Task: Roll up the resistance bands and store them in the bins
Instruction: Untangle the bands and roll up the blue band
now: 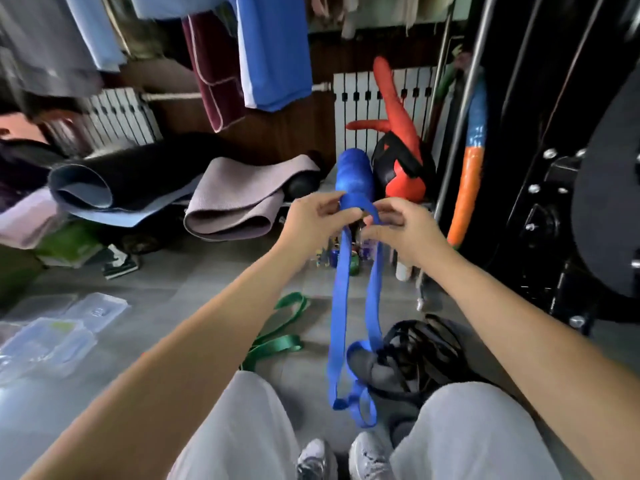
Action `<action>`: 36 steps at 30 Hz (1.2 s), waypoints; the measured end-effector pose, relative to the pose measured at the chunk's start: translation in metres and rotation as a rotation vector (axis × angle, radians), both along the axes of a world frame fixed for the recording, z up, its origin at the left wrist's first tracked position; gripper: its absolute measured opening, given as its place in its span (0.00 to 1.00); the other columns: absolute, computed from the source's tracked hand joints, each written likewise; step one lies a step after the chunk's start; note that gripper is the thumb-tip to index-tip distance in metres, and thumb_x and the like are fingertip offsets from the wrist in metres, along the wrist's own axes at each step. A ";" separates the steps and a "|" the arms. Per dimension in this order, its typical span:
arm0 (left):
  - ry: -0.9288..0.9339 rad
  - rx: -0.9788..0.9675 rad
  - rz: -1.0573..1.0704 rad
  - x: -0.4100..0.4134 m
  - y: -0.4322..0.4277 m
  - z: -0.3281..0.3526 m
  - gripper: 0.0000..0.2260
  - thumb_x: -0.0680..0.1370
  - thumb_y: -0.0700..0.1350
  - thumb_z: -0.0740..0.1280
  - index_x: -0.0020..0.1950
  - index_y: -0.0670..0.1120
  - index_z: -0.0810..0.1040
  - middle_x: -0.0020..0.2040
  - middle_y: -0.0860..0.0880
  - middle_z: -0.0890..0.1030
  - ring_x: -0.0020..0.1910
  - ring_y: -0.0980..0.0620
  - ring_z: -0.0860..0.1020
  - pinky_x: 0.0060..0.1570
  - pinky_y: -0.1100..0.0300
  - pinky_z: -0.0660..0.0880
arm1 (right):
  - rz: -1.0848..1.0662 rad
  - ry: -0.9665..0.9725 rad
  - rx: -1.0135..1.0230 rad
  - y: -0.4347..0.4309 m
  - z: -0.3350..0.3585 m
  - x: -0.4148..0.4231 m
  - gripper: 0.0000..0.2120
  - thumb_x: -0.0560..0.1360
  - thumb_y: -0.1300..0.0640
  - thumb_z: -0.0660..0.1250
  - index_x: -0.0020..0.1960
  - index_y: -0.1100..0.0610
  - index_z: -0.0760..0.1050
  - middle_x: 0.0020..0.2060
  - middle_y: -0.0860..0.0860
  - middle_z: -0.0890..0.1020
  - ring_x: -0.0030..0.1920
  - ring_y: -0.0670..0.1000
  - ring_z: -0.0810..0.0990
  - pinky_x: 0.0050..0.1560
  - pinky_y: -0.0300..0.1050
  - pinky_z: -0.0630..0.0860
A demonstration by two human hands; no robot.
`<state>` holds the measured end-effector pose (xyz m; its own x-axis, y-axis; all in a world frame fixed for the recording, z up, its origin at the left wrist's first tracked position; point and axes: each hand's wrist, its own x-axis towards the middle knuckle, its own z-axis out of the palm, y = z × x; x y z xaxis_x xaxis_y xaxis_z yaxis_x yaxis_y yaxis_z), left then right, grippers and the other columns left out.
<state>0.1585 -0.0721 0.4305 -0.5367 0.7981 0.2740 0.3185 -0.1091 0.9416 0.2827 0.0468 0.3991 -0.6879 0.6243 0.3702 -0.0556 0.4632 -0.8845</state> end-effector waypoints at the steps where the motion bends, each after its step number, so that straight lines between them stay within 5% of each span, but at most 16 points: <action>1: -0.003 0.020 0.001 0.005 -0.005 0.009 0.19 0.71 0.36 0.72 0.61 0.36 0.75 0.53 0.38 0.81 0.48 0.47 0.79 0.51 0.50 0.77 | 0.023 0.005 -0.012 -0.006 0.006 0.002 0.17 0.65 0.62 0.76 0.45 0.45 0.76 0.40 0.44 0.83 0.47 0.45 0.82 0.49 0.40 0.79; 6: -0.007 0.026 -0.064 0.019 -0.025 0.026 0.15 0.72 0.35 0.72 0.58 0.40 0.78 0.52 0.39 0.81 0.47 0.47 0.80 0.52 0.53 0.78 | 0.116 -0.020 -0.010 -0.034 0.005 0.003 0.18 0.67 0.69 0.72 0.45 0.46 0.77 0.36 0.39 0.84 0.39 0.37 0.81 0.44 0.31 0.76; 9: -0.091 0.011 -0.148 0.020 -0.038 0.013 0.11 0.73 0.34 0.70 0.51 0.46 0.79 0.44 0.46 0.83 0.42 0.51 0.80 0.49 0.55 0.79 | 0.140 -0.057 -0.043 -0.043 -0.007 0.004 0.12 0.67 0.65 0.74 0.42 0.50 0.77 0.37 0.45 0.83 0.40 0.43 0.81 0.46 0.38 0.77; 12: -0.226 0.033 -0.178 0.016 -0.050 -0.001 0.09 0.74 0.34 0.68 0.54 0.42 0.78 0.41 0.50 0.84 0.40 0.53 0.81 0.46 0.59 0.80 | 0.194 -0.141 -0.059 -0.048 -0.017 0.008 0.10 0.67 0.64 0.75 0.44 0.54 0.77 0.39 0.49 0.81 0.43 0.48 0.79 0.53 0.46 0.77; 18: -0.327 -0.056 -0.247 0.013 -0.066 -0.018 0.13 0.76 0.34 0.65 0.60 0.43 0.74 0.42 0.46 0.82 0.37 0.54 0.81 0.41 0.61 0.80 | 0.103 -0.150 -0.173 -0.048 -0.038 0.029 0.15 0.67 0.63 0.76 0.47 0.51 0.75 0.43 0.49 0.84 0.43 0.47 0.82 0.46 0.40 0.78; 22: -0.230 -0.192 -0.221 0.013 -0.061 -0.037 0.09 0.77 0.34 0.65 0.54 0.46 0.76 0.43 0.44 0.80 0.33 0.55 0.79 0.40 0.61 0.79 | 0.044 -0.142 -0.150 -0.038 -0.047 0.039 0.14 0.64 0.59 0.77 0.45 0.47 0.78 0.43 0.47 0.84 0.45 0.47 0.83 0.48 0.41 0.78; 27: 0.303 -0.434 -0.075 0.004 -0.048 -0.070 0.10 0.73 0.38 0.69 0.49 0.50 0.77 0.44 0.51 0.78 0.30 0.58 0.73 0.33 0.62 0.73 | 0.049 -0.168 -0.149 -0.034 -0.069 0.032 0.15 0.65 0.61 0.77 0.45 0.46 0.79 0.42 0.44 0.84 0.44 0.46 0.83 0.48 0.37 0.78; 30: 0.289 -0.535 -0.116 0.001 -0.044 -0.087 0.15 0.67 0.45 0.75 0.47 0.53 0.72 0.41 0.52 0.79 0.34 0.56 0.75 0.37 0.59 0.74 | 0.084 -0.195 -0.205 -0.032 -0.084 0.027 0.15 0.65 0.62 0.77 0.46 0.46 0.79 0.41 0.43 0.84 0.43 0.43 0.83 0.47 0.35 0.79; 33: 0.247 -0.540 -0.148 0.002 -0.038 -0.098 0.27 0.64 0.48 0.78 0.58 0.54 0.70 0.43 0.55 0.79 0.37 0.57 0.77 0.42 0.61 0.76 | 0.117 -0.195 -0.248 -0.031 -0.093 0.023 0.18 0.64 0.65 0.77 0.46 0.47 0.78 0.39 0.42 0.84 0.41 0.40 0.82 0.44 0.32 0.77; 36: 0.248 -0.494 -0.182 0.008 -0.035 -0.105 0.16 0.66 0.45 0.77 0.52 0.50 0.79 0.44 0.50 0.81 0.36 0.54 0.77 0.43 0.53 0.76 | 0.174 -0.171 -0.250 -0.029 -0.095 0.020 0.18 0.64 0.66 0.76 0.46 0.48 0.78 0.40 0.44 0.85 0.42 0.43 0.83 0.45 0.34 0.78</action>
<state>0.1661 -0.1070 0.3256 -0.3464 0.9365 -0.0545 0.5529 0.2508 0.7946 0.3024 0.0178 0.3038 -0.8307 0.5492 0.0912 0.0439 0.2279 -0.9727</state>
